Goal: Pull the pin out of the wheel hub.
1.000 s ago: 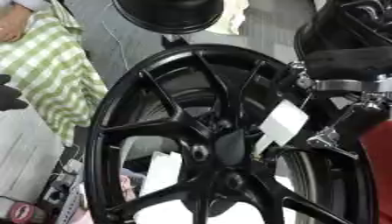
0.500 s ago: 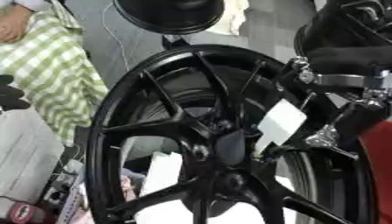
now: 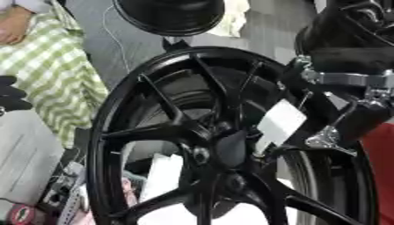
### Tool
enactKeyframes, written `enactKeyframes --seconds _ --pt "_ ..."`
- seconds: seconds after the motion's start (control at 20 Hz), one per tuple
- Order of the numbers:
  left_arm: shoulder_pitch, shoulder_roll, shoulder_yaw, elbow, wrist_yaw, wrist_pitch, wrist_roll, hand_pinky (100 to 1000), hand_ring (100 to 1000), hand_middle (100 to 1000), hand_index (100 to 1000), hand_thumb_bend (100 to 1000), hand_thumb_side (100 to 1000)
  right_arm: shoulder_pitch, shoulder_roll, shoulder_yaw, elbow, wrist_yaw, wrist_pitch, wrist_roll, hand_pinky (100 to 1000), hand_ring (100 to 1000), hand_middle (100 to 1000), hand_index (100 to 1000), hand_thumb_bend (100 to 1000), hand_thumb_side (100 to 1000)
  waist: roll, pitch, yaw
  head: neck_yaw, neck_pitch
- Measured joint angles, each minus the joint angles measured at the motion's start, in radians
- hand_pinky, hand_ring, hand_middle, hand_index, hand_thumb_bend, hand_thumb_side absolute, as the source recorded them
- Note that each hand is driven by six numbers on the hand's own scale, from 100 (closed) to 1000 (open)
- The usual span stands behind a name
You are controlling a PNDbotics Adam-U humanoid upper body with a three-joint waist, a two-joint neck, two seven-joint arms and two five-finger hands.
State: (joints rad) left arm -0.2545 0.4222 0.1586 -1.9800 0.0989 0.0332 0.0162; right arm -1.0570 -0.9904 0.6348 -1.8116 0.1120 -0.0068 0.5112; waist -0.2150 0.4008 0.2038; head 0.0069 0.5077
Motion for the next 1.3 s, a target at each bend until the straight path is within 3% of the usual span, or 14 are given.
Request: enactKeyframes --seconds 0.65,1.3 --pt "0.002 0.0 0.0 0.0 -0.002 0.0 -0.008 729 584 578 758 100 835 0.002 0.0 -0.002 -0.003 -0.088 0.053 -0.01 733 670 378 446 368 135 0.0 -0.01 -0.003 0.0 0.0" --pt "0.005 0.0 0.0 0.0 -0.002 0.0 -0.013 730 583 580 759 100 830 0.003 0.0 -0.013 -0.011 -0.124 0.069 -0.028 714 638 344 403 423 157 0.003 -0.019 -0.005 0.0 0.0"
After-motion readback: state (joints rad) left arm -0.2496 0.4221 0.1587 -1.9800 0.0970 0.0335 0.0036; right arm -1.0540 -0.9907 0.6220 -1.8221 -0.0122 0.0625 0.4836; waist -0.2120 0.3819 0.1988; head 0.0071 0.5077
